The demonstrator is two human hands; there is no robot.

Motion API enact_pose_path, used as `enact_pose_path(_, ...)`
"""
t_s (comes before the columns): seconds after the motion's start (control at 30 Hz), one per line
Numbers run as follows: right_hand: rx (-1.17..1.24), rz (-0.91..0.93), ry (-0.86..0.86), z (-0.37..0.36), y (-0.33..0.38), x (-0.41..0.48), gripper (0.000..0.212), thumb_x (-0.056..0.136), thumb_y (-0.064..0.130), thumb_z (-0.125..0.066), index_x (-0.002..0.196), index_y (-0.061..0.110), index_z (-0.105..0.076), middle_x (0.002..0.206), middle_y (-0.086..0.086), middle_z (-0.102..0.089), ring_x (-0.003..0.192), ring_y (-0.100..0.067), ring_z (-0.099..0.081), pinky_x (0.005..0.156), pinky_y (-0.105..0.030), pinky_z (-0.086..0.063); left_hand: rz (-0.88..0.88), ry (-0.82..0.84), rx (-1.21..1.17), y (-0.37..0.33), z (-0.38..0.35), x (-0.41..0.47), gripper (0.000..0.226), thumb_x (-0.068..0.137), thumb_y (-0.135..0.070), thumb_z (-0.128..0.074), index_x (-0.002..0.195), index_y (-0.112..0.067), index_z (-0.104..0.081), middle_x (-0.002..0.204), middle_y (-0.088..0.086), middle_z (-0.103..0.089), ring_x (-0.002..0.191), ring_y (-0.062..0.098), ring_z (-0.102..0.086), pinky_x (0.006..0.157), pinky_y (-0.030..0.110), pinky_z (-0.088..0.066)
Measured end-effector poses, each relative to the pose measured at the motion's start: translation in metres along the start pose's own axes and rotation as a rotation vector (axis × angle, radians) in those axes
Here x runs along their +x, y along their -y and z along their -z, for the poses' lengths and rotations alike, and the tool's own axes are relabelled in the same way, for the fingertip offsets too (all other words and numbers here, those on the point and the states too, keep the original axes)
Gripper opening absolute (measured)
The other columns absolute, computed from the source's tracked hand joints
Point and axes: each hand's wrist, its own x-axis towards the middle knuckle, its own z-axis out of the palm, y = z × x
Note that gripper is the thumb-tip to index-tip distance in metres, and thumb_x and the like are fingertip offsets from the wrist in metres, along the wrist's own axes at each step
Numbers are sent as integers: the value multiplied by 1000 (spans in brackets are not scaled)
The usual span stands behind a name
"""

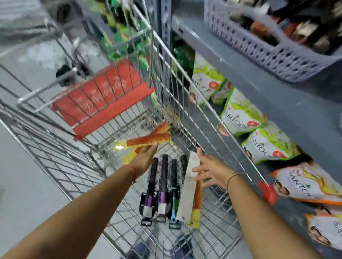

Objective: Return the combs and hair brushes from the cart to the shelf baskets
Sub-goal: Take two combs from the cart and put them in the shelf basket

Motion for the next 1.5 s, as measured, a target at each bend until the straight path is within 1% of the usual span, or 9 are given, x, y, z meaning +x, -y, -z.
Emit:
enact_pose_path(0.17, -307, -56, -175, 0, -30, 35, 26, 88, 43, -54, 96, 17, -55, 76, 5, -54, 82, -23, -54, 78, -32, -41, 105, -3, -92, 29, -32, 27, 57, 98, -43, -22, 148, -15, -23, 145, 15, -42, 110, 28, -53, 75, 19, -53)
enact_pose_path(0.23, -322, -82, -224, -5, -59, 77, 59, 59, 67, -70, 91, 19, -57, 84, 3, -62, 88, -21, -58, 83, -31, -46, 180, 36, -164, 39, -50, 33, 59, 97, -44, -22, 147, -12, -26, 128, 14, -55, 92, 23, -52, 52, 19, -49)
enact_pose_path(0.3, -326, -25, -250, -16, -77, 110, 119, 31, 80, -71, 129, 18, -45, 123, -6, -62, 110, -25, -59, 97, -40, -49, 253, 56, -221, 45, -62, 39, 65, 95, -51, -18, 147, -12, -27, 112, 12, -60, 87, 23, -54, 63, 25, -49)
enact_pose_path(0.43, -401, -88, -365, -46, -54, 87, 89, 75, 27, -73, 143, 9, -17, 144, -15, -37, 126, -33, -45, 102, -35, -43, 327, 85, -339, 55, -73, 48, 67, 96, -51, -10, 148, -10, -24, 148, 20, -38, 125, 36, -47, 102, 44, -36)
enact_pose_path(0.6, -158, -90, -438, -39, -34, 90, 57, 85, 4, -50, 135, 26, -33, 119, -7, -57, 60, -15, -52, 38, -8, -45, 340, 16, -427, 63, -60, 58, 75, 92, -58, -12, 115, -1, -55, 122, 26, -56, 69, 21, -53, 66, 26, -40)
enact_pose_path(0.9, -223, -250, -586, -31, -67, 103, 53, 68, 30, -73, 116, 9, -60, 120, -17, -65, 104, -32, -63, 83, -40, -57, 354, -22, -393, 74, -55, 72, 41, 91, -48, -42, 86, -11, -56, 77, 5, -57, 64, 19, -48, 62, 25, -40)
enact_pose_path(1.03, -232, -305, -427, -40, -66, 99, 86, 79, 28, -70, 143, 1, -21, 146, -20, -39, 131, -36, -42, 106, -44, -38, 232, -141, 103, 72, -65, 79, 24, 83, -32, -63, 76, -11, -56, 92, 14, -60, 83, 27, -59, 81, 37, -51)
enact_pose_path(1.2, -179, -314, -418, -23, -64, 104, 57, 75, 9, -74, 125, -3, -49, 132, -18, -56, 119, -32, -55, 96, -35, -45, 156, -173, 389, 67, -86, 74, 59, 76, -31, -69, 123, -7, -41, 127, 16, -47, 113, 37, -55, 95, 44, -46)
enact_pose_path(1.5, 68, -309, -49, -7, -45, 80, 54, 75, -2, -70, 124, -6, -47, 101, -19, -65, 90, -29, -64, 97, -45, -48, 269, -254, 35, 73, -79, 69, 44, 75, -11, -71, 113, -5, -48, 115, 16, -63, 107, 33, -60, 93, 40, -48)
